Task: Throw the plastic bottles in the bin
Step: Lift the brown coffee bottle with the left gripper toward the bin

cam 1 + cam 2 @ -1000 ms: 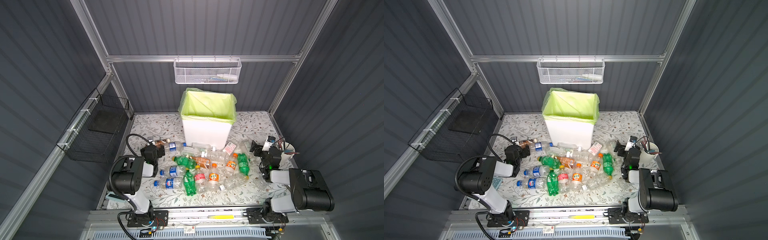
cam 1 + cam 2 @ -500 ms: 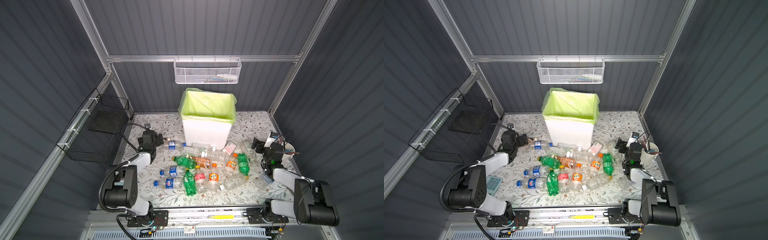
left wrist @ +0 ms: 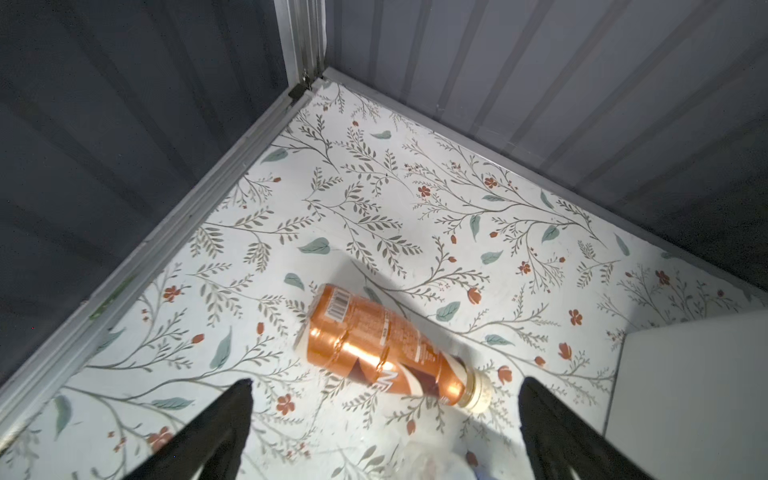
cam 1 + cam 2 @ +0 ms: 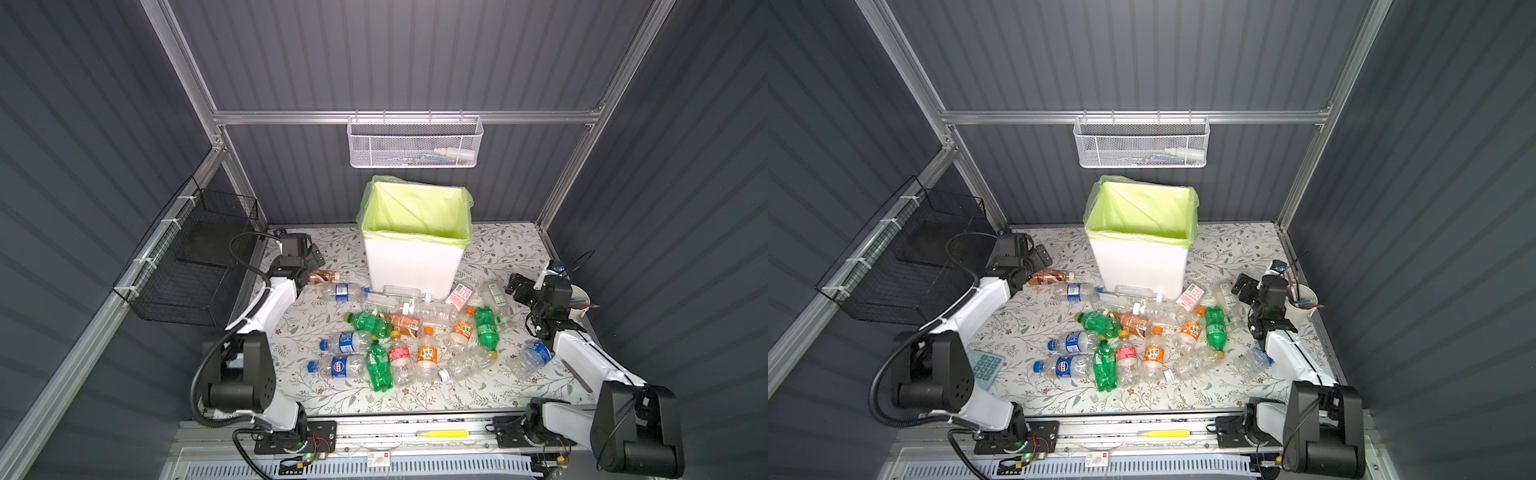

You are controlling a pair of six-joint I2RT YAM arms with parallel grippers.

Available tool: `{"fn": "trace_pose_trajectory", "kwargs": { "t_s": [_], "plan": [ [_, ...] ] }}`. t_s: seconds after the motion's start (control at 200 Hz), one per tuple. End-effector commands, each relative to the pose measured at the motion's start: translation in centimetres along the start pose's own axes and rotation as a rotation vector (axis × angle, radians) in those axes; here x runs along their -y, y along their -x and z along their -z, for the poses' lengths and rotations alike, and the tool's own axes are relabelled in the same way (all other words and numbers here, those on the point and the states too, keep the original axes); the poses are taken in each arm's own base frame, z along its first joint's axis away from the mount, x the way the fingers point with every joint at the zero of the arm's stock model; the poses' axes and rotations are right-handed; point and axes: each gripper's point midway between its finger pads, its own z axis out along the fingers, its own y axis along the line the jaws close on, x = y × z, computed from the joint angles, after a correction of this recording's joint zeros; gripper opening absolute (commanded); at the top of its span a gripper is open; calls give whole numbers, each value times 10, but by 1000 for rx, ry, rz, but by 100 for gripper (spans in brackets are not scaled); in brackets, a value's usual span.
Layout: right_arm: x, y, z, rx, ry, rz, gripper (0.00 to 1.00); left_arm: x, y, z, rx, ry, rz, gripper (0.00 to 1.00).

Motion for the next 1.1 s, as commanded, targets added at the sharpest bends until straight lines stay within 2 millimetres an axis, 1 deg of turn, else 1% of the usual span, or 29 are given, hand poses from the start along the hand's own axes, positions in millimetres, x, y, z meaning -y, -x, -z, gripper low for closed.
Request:
{"fn": "trace_pose_trajectory", "kwargs": {
  "t_s": [0.0,0.03,0.04,0.05,0.1,0.17,0.25,0.405,0.51,0.68,0.781,0.921,1.096],
  "plan": [
    [0,8,0,-14,-25,-24,99,1,-17,-18,-138,76,134,100],
    [2,8,0,-16,-33,-27,99,-1,-27,-26,-176,100,163,100],
    [2,7,0,-18,-35,-29,99,3,-20,-26,-167,94,182,100],
    [2,8,0,-18,-37,-29,99,4,-17,-27,-167,95,194,100],
    [2,7,0,-26,-38,-31,99,4,-24,-35,-199,123,241,100],
    [4,5,1,-36,-47,-33,99,1,-33,-40,-232,161,300,100],
    [6,2,2,-45,-61,-28,99,-1,-39,-41,-249,183,363,100],
    [9,-4,0,-67,-69,-17,99,-10,-51,-35,-259,233,453,100],
    [9,-8,-2,-83,-68,-6,99,-14,-61,-38,-281,258,468,100],
    [10,-12,-5,-104,-73,15,99,-19,-84,-44,-345,302,500,100],
    [11,-15,-7,-123,-80,28,99,-21,-90,-48,-347,311,504,100],
    [11,-18,-9,-137,-77,33,99,-24,-102,-60,-371,334,495,100],
    [11,-20,-8,-145,-76,38,99,-27,-105,-75,-364,356,463,97]
  ]
}}
